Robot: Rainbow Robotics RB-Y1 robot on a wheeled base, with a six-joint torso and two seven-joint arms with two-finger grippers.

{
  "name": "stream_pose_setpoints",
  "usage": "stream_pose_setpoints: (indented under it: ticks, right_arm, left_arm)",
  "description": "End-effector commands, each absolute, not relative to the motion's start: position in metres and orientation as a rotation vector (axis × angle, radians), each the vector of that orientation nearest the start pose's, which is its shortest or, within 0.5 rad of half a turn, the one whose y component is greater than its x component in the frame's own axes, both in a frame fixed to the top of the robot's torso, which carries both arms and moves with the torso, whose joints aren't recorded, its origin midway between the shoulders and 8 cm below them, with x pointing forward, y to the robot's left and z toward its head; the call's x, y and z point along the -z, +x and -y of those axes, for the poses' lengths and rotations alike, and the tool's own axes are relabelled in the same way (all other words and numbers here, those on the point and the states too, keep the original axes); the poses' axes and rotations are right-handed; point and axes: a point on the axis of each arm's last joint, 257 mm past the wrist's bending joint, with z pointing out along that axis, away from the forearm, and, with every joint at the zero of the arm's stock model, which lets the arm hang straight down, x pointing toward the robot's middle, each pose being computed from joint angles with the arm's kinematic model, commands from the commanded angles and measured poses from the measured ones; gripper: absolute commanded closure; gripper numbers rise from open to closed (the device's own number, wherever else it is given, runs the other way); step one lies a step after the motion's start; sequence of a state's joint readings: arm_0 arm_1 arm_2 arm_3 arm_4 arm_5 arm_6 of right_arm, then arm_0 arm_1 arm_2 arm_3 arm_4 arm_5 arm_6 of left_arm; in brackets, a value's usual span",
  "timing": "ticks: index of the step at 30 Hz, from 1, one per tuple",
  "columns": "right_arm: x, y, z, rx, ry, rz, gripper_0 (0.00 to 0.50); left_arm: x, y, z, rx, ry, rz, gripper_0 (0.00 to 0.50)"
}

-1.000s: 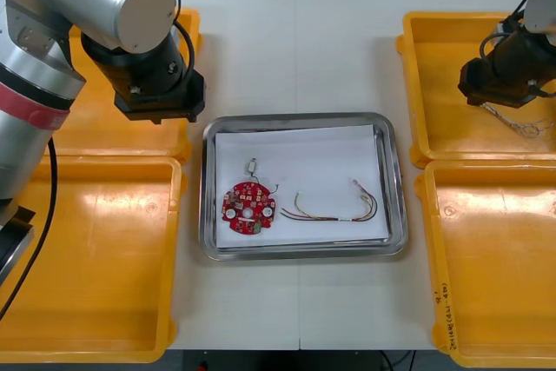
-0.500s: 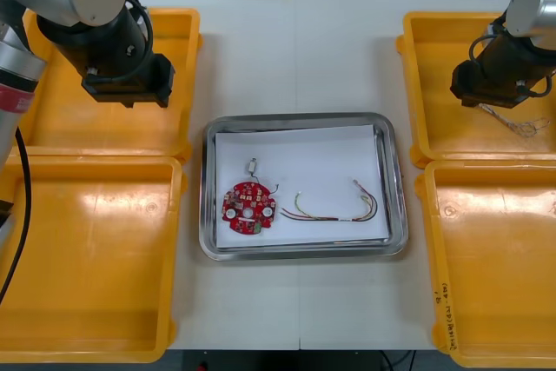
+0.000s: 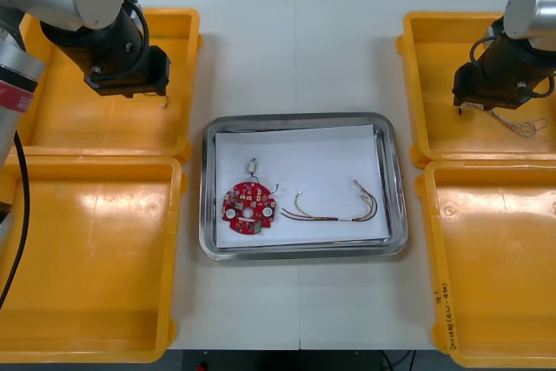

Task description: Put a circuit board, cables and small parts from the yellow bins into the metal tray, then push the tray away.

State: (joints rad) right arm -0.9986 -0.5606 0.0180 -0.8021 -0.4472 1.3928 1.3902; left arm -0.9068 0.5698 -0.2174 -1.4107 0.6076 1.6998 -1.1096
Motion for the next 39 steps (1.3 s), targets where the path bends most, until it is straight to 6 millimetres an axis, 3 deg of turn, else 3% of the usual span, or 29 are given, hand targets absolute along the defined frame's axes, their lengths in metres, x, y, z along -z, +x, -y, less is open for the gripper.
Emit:
stream_pose_setpoints:
  ticks: [1,13,17,24,34,39]
  right_arm:
    - [0.162,0.622,0.343,0.001,0.278,-2.623,0.0]
    - [0.104,0.597,0.365,0.066,0.226,-2.636,0.0]
    - [0.097,0.59,0.378,0.081,0.144,-2.635,0.0]
    - [0.103,0.574,0.413,0.159,-0.045,-2.631,0.0]
    - [0.122,0.564,0.434,0.14,-0.313,-2.589,0.0]
    - [0.132,0.567,0.436,0.18,-0.438,-2.558,0.0]
  left_arm:
    - [0.099,0.592,-0.257,-0.046,0.087,-2.559,0.0]
    - [0.101,0.612,-0.264,-0.056,0.185,-2.534,0.0]
    - [0.101,0.619,-0.267,-0.063,0.23,-2.532,0.0]
    - [0.101,0.636,-0.27,-0.075,0.341,-2.504,0.0]
    - [0.108,0.656,-0.266,-0.061,0.378,-2.458,0.0]
    - [0.122,0.662,-0.264,-0.051,0.374,-2.454,0.0]
